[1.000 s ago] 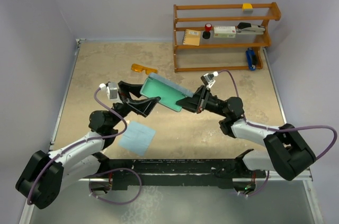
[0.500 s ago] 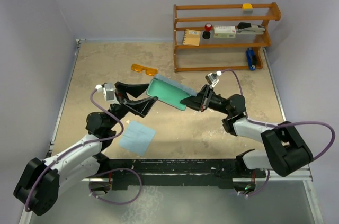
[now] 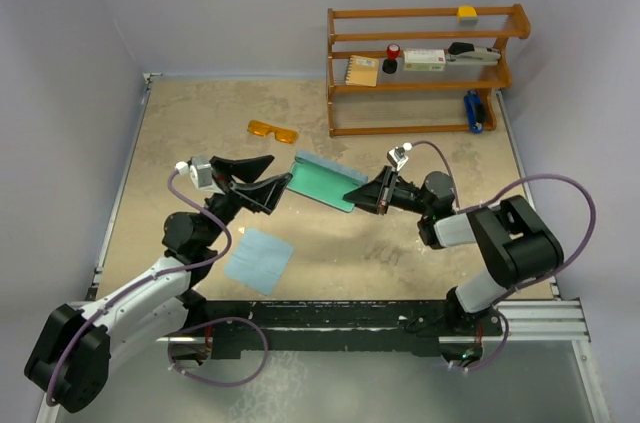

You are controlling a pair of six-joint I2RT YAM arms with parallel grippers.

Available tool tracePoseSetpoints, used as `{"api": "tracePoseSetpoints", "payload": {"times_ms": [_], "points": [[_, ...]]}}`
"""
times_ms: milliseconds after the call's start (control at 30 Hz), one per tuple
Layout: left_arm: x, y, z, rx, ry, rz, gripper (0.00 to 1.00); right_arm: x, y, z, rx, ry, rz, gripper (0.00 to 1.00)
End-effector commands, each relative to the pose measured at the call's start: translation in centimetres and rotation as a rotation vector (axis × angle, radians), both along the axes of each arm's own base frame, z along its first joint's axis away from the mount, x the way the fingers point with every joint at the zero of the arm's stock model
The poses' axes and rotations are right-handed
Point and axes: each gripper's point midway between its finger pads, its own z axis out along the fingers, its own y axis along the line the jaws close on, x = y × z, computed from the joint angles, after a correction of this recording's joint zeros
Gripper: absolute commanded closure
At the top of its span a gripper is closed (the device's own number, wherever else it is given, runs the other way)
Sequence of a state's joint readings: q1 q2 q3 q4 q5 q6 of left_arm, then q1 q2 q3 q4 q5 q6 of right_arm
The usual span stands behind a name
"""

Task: Organize the sunglasses
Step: Place the sunglasses case at the center of the board.

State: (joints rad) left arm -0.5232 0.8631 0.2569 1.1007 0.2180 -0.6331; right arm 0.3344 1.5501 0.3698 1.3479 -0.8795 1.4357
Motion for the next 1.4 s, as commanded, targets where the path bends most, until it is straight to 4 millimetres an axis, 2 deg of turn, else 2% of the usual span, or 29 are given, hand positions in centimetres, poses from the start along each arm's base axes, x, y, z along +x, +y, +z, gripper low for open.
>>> {"api": "tracePoseSetpoints", "payload": {"times_ms": [0,167,533,733,1033,1233,1367], "points": [[0.8,1.2,0.2,-0.004,-0.008,0.077,0.21,0.8,-0.4,0.5,0.014,-0.109,0.026,1.00],[0.7,1.1,0.0,-0.011,-0.008,0.067,0.21,2.8,-1.2,-1.9,-0.042,-0.078,0.012,1.00],[0.7,0.7,-0.4,0.000,-0.004,0.047,0.21,6.8,-1.5,-6.1,-0.171,-0.024,0.023,1.00],[0.8,0.7,-0.7,0.006,-0.001,0.051,0.21,7.4,-1.9,-8.5,-0.189,0.021,0.034,1.00],[0.7,0.5,-0.8,0.009,0.000,0.039,0.21,9.4,-2.5,-9.0,-0.118,0.055,0.027,1.00],[0.8,0.7,-0.9,0.006,0.003,0.045,0.21,9.3,-2.6,-10.4,-0.145,0.105,0.027,1.00],[0.7,0.7,-0.9,0.003,0.003,0.041,0.21,9.3,-3.0,-11.8,-0.233,0.122,0.011,0.91]]}}
